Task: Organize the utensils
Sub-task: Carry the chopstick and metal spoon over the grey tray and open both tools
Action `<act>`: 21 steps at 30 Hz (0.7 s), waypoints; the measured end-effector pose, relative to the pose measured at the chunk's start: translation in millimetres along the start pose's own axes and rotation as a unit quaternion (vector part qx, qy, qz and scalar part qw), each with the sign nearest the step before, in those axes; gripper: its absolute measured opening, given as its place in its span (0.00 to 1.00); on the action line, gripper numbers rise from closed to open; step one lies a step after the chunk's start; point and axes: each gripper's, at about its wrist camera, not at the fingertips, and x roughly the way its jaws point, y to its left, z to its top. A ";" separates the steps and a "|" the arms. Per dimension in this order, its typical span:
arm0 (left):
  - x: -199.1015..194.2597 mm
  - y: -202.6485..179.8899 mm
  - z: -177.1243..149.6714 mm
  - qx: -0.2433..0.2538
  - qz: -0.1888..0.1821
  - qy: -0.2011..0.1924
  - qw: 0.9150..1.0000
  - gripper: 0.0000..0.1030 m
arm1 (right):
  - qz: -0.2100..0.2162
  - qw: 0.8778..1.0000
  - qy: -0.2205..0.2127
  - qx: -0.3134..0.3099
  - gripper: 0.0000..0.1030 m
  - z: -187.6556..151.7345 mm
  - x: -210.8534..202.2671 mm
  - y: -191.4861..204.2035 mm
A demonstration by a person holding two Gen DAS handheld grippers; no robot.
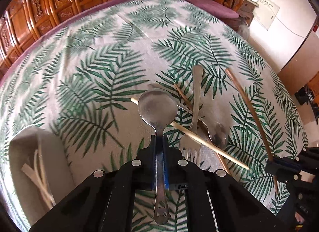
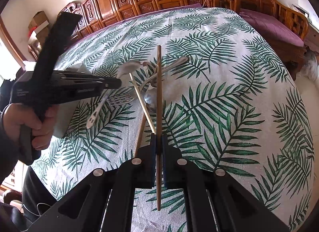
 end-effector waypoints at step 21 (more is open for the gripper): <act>-107.1 4.9 -42.4 -0.013 0.018 -0.076 0.997 0.05 | 0.010 0.999 -0.011 -0.032 0.06 0.6 -10.4 27.6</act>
